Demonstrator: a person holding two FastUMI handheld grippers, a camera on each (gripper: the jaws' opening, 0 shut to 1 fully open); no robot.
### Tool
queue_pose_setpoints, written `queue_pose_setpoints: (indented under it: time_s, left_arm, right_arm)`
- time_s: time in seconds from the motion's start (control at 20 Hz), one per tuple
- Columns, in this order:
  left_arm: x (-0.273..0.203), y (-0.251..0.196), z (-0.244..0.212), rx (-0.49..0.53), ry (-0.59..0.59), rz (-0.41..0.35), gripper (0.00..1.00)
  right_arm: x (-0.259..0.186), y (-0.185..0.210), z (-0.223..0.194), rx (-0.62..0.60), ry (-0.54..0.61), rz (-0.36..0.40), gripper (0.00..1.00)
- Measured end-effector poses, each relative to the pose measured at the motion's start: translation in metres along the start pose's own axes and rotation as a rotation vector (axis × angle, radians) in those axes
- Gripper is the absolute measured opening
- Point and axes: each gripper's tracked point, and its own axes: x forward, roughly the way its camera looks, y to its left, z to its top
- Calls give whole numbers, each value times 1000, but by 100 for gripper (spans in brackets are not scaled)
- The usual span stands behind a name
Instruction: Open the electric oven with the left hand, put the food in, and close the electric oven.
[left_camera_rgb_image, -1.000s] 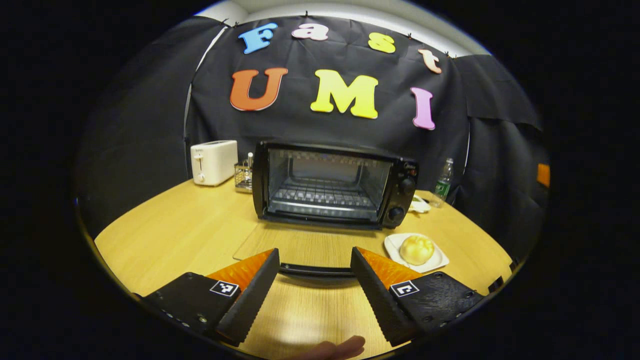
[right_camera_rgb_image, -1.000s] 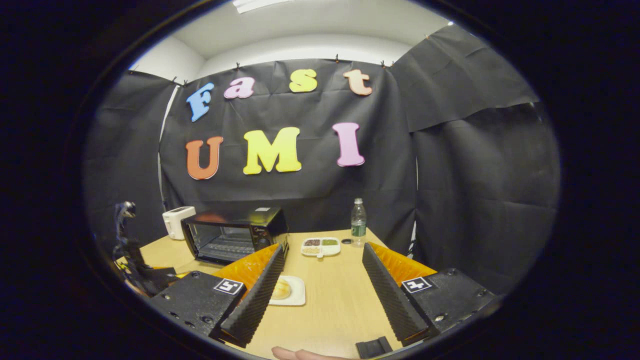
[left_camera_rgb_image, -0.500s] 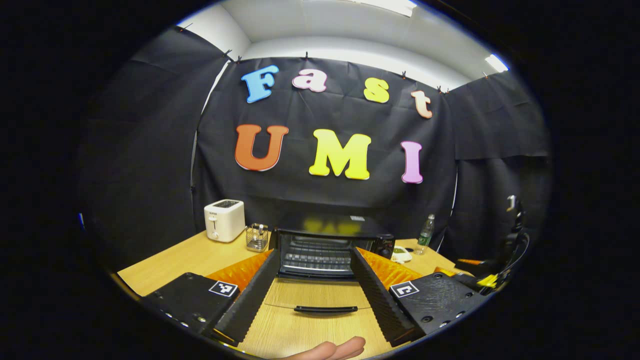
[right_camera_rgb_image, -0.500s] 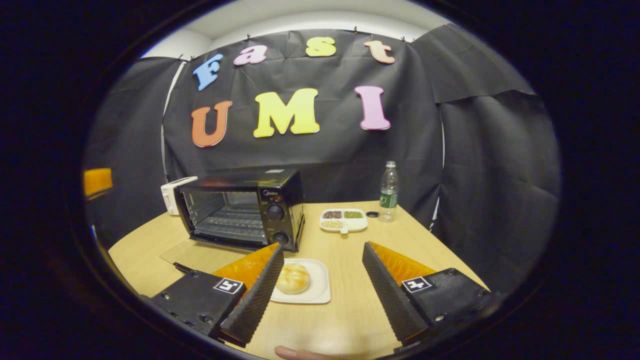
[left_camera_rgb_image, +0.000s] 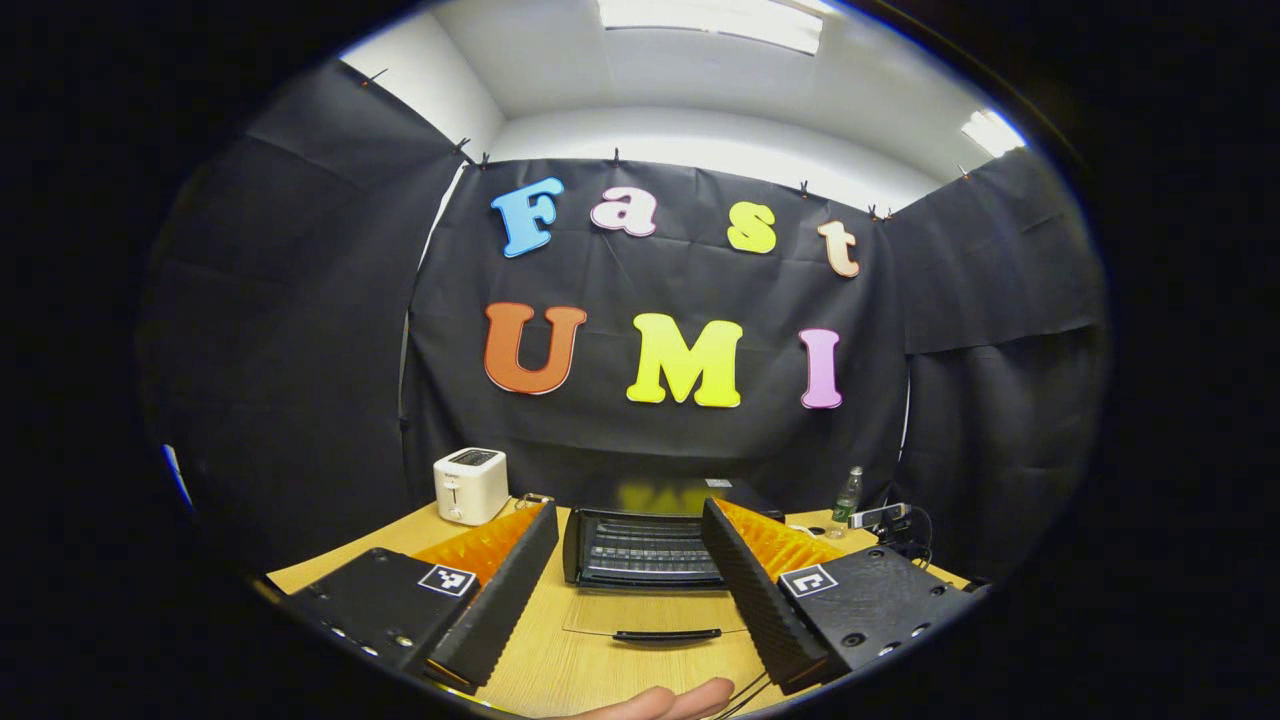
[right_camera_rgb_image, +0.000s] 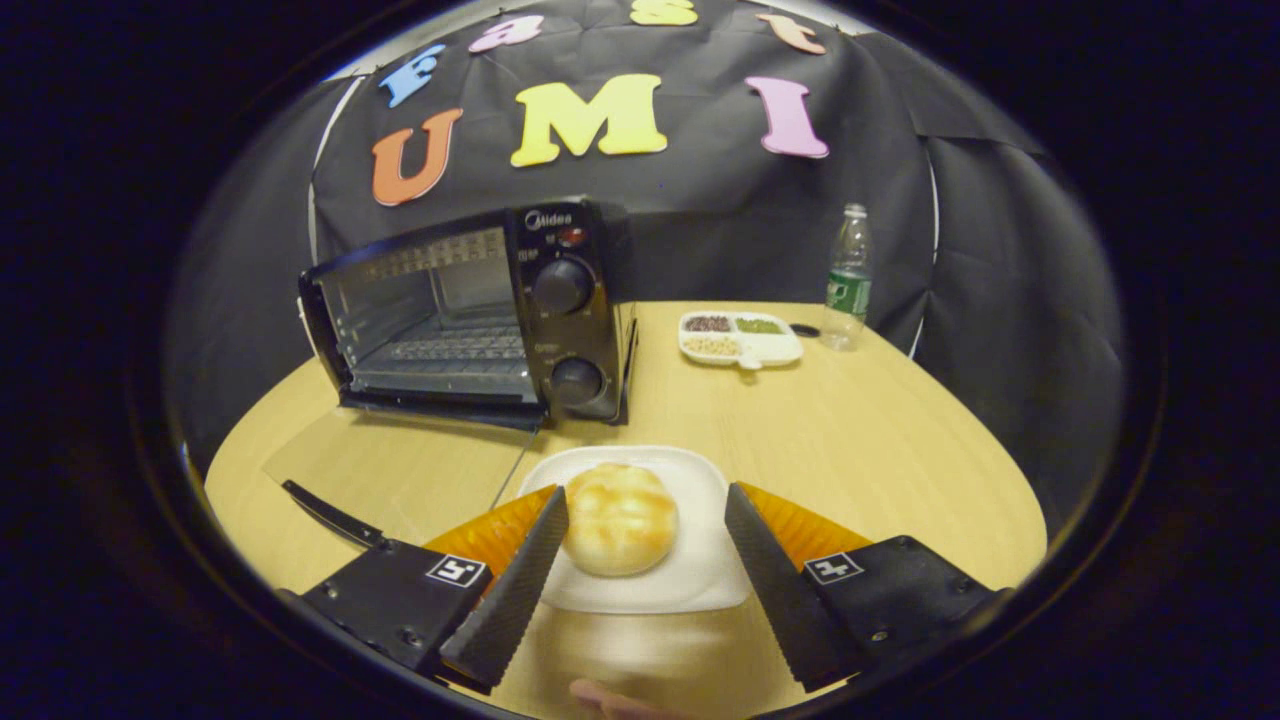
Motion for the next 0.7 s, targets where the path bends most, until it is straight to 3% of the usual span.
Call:
queue_pose_setpoints:
  time_s: [0.35, 0.45, 0.65, 0.7]
  left_arm:
    - [9, 11, -20, -1, 46, 24, 94]
    - [12, 13, -24, -1, 64, 28, 95]
    - [15, 7, -34, 18, 95, 19, 95]
    - [15, 5, -36, 22, 102, 20, 95]
  right_arm:
    - [4, 18, -3, -29, 15, 45, 97]
    - [12, 12, -10, -52, 40, 11, 96]
    - [27, 11, -20, 36, 109, 31, 96]
    - [27, 9, -13, 58, 81, 32, 95]
